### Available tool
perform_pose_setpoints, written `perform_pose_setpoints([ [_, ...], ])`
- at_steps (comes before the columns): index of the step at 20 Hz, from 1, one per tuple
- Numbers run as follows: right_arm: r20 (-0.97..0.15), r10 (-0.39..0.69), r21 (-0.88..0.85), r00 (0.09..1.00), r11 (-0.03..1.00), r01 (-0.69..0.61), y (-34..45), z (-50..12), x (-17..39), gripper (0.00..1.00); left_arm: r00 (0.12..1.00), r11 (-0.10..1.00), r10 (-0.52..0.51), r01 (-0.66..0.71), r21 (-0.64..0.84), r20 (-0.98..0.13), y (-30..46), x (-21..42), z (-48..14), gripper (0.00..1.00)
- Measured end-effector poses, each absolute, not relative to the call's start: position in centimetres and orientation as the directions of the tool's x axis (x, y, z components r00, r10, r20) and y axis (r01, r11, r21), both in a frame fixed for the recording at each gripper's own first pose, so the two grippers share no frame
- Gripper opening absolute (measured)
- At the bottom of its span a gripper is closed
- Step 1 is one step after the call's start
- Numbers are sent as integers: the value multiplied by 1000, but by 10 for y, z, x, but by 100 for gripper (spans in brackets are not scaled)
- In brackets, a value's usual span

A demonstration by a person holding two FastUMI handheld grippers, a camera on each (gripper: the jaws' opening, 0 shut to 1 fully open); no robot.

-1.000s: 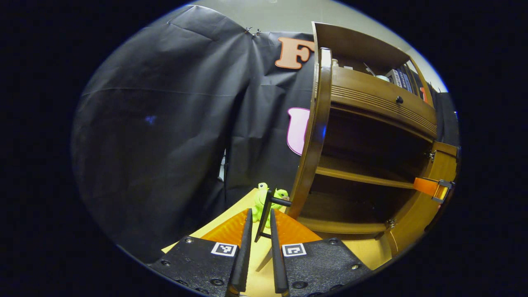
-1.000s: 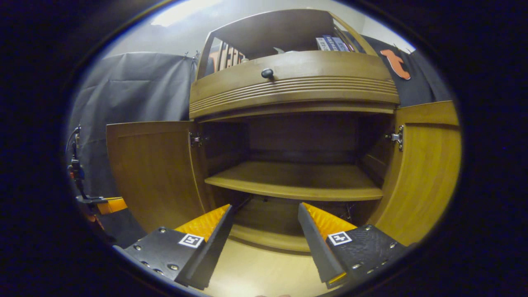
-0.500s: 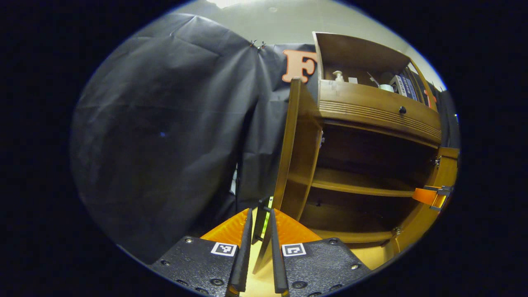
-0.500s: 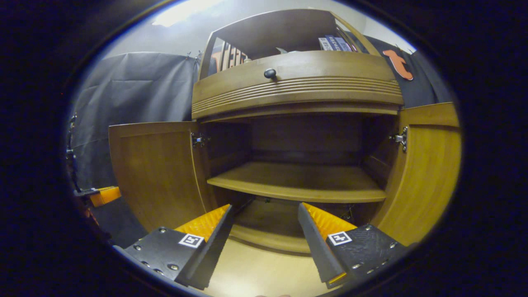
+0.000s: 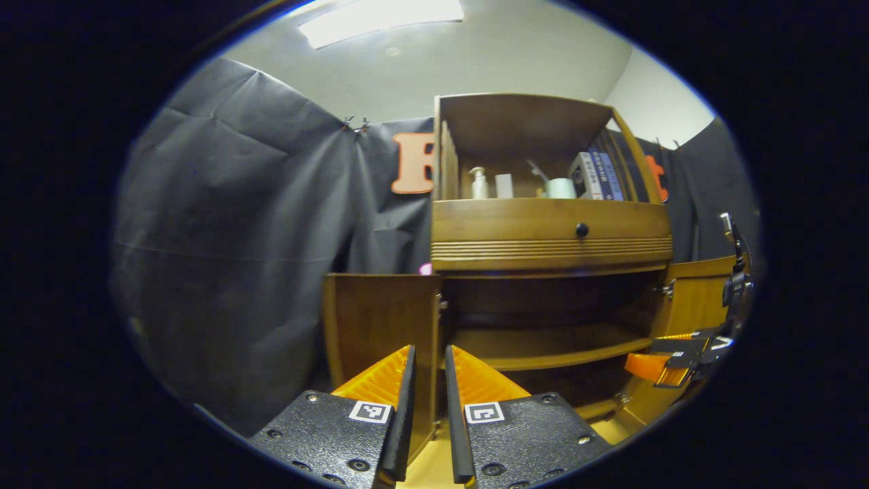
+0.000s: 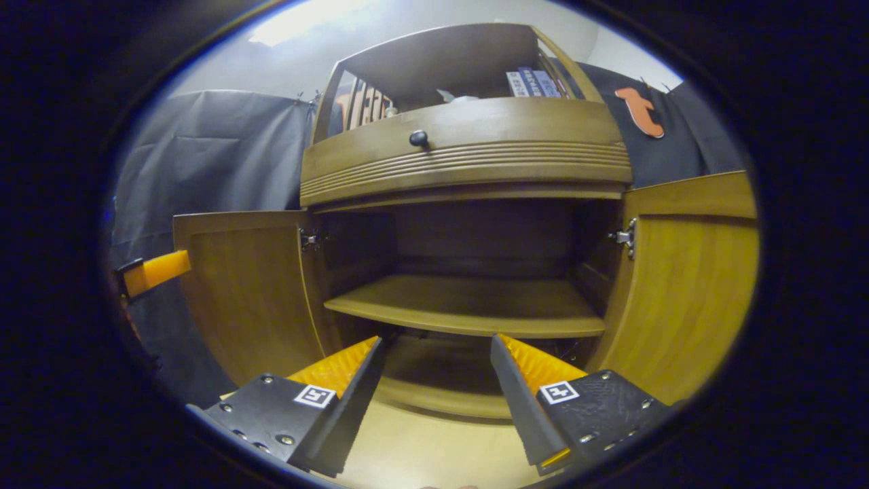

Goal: Open the right door of the double-door shoe cabinet with the right hand, and open the left door with the left hand.

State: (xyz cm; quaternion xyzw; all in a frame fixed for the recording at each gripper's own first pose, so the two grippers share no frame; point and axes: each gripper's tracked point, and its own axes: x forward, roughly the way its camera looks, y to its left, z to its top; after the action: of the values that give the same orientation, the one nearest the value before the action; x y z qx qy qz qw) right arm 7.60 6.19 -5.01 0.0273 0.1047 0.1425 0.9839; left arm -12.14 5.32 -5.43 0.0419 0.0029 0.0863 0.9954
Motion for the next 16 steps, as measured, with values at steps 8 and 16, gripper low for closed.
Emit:
perform_pose_setpoints([
  [8, -121, 130, 43, 984, 991, -125, 18, -10, 53, 95, 994, 995, -101, 101, 0, -32, -49, -65, -68, 17],
  [16, -98, -10, 29, 995, 999, 13, -16, 5, 31, 91, 990, 989, -141, 140, -42, -28, -76, -48, -77, 64],
])
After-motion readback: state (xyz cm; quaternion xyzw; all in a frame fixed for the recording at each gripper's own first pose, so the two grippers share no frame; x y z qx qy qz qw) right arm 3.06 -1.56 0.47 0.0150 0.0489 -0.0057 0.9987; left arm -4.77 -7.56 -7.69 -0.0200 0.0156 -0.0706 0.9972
